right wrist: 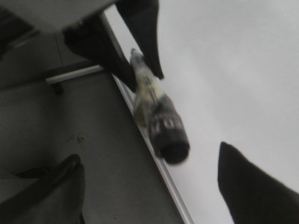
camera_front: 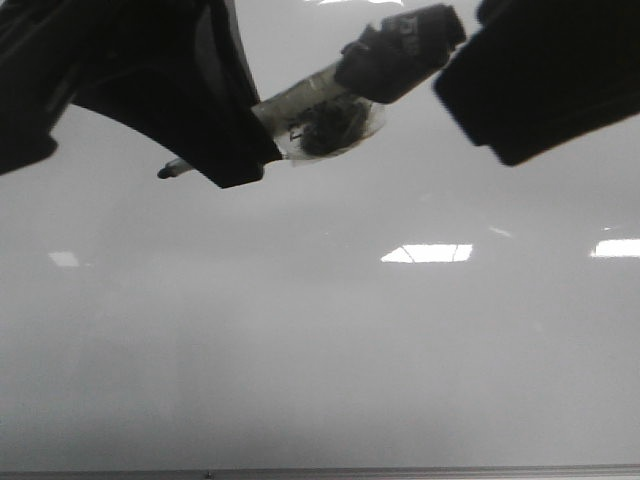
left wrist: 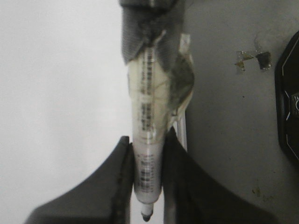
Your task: Write number 6 on whiteboard
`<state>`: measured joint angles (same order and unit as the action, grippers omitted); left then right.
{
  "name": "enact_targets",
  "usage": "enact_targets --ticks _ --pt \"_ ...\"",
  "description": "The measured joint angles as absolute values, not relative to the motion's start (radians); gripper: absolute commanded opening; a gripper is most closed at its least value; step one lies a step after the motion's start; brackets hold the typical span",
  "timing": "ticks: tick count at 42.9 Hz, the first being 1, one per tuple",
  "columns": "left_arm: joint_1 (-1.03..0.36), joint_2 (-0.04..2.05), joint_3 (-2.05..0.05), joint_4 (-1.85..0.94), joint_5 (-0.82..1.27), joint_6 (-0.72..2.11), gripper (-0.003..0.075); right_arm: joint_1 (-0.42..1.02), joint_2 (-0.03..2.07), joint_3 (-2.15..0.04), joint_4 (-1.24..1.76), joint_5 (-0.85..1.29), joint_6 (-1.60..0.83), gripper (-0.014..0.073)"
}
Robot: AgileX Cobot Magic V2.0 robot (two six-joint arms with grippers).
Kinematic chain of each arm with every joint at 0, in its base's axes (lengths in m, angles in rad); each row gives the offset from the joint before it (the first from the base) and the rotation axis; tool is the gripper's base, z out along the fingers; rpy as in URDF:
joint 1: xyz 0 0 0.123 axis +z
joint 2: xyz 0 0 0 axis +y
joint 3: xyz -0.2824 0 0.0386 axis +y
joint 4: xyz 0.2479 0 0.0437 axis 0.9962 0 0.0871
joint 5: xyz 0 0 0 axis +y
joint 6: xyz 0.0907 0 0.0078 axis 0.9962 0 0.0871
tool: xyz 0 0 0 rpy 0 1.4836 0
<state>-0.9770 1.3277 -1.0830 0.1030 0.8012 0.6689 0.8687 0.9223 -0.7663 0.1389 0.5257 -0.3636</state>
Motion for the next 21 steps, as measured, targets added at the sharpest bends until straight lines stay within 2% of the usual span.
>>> enact_targets --ticks 10,13,16,21 --pt "-0.979 1.328 -1.083 0.103 0.789 0.669 -0.0020 0.887 0.992 -0.791 0.140 0.456 -0.385 0.0598" --pt "-0.979 1.328 -1.083 0.103 0.785 0.669 -0.0020 0.887 1.002 -0.793 0.140 0.449 -0.387 0.0571" --pt "-0.979 1.328 -1.083 0.103 0.775 0.669 -0.0020 0.887 1.009 -0.793 0.140 0.449 -0.389 0.0491" --pt "-0.979 1.328 -1.083 0.098 0.762 0.669 -0.0020 0.887 1.015 -0.794 0.140 0.444 -0.389 0.0302"
